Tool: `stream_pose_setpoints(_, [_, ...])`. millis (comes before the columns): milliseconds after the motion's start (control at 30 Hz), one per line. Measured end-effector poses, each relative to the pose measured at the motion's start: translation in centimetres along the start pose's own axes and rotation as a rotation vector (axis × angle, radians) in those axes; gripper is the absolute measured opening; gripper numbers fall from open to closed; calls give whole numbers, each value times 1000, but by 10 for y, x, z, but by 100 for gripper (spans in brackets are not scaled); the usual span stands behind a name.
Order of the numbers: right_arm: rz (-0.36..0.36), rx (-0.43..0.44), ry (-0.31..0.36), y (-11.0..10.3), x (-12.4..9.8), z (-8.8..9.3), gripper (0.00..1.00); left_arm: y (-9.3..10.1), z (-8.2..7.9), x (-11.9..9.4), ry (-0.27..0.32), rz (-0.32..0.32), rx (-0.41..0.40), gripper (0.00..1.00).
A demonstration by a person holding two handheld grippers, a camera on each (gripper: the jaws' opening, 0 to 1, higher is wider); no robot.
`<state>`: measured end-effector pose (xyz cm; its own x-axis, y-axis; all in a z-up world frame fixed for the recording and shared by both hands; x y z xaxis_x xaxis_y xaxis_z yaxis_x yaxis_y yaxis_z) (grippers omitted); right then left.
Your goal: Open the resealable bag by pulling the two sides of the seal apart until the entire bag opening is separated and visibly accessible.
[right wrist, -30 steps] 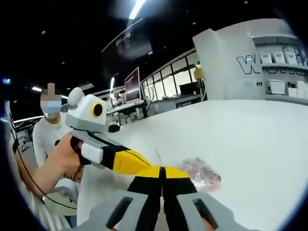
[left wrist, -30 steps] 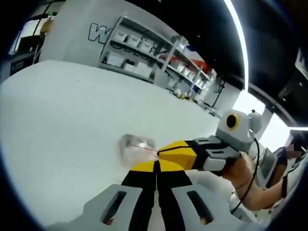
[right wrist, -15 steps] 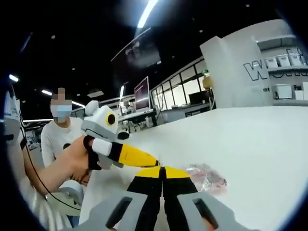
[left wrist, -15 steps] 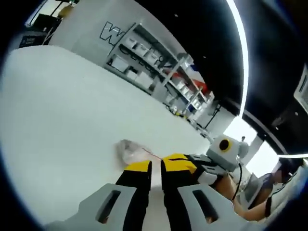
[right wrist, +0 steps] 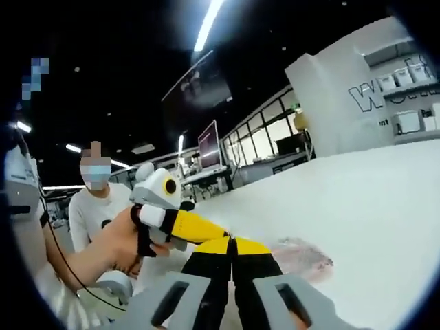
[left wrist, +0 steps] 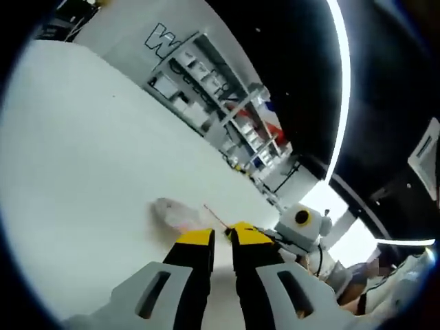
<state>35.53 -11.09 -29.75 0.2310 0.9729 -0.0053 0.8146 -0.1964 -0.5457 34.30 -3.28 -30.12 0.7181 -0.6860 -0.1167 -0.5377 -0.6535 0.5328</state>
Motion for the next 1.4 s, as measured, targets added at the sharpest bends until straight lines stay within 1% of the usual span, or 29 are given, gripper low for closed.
stream_pose_setpoints(67, [-9,17,13,0,-2,-3,0,-1,-2,-1,5,-1,-6,11])
stream_pose_setpoints(167, [-25,30,14,-2,-1,-5,0,-1,-4,-1,19,2,-18,11])
stream_pose_setpoints(267, [-15,5,3,-3,0,-6,0,3,-8,-1,42,30,-43,11])
stream_pose_setpoints(367, [-18,-6,-6,-4,1,-6,0,4,-11,-1,55,33,-53,11])
stream_pose_setpoints(433, [-21,-7,-4,-4,1,-6,0,4,-11,-1,50,32,-55,11])
stream_pose_setpoints(533, [-40,15,8,-7,3,-8,0,1,-7,1,32,26,-52,11])
stream_pose_setpoints(667, [-45,19,8,-6,2,-8,0,2,-7,1,34,28,-60,10])
stream_pose_setpoints(733, [-68,36,19,-8,1,-9,0,1,-7,1,36,28,-59,8])
stream_pose_setpoints(833, [-76,38,15,-10,2,-8,0,2,-8,1,45,45,-78,7])
stream_pose_setpoints(933, [-85,40,12,-10,2,-8,0,5,-8,0,56,72,-94,2])
stream_pose_setpoints(1033, [-119,73,26,-12,1,-10,0,8,-11,0,67,82,-88,2])
stream_pose_setpoints(1100, [-141,112,30,-12,1,-10,0,8,-11,-1,65,91,-90,1])
stream_pose_setpoints(1200, [-167,176,10,-10,0,-9,0,9,-9,-1,49,97,-91,1])
stream_pose_setpoints(1300, [-174,193,-14,-7,-1,-7,0,9,-7,0,27,87,-74,1])
stream_pose_setpoints(1400, [-181,203,-33,-7,-3,-7,0,12,-6,1,13,89,-74,1])
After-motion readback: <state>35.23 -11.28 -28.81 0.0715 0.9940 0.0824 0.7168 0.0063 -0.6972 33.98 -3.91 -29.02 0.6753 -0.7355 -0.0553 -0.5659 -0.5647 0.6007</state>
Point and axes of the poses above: the point that each gripper's makers call its tool centre point, and the gripper's own axes: x roughly forward along the fingers, y roughly to its right, z roughly out of its underside, the point moved 4 cm from there along -x, roughly backward along the fingers, and after that the axes turned 14 degrees about x, right-handed, at the moved point
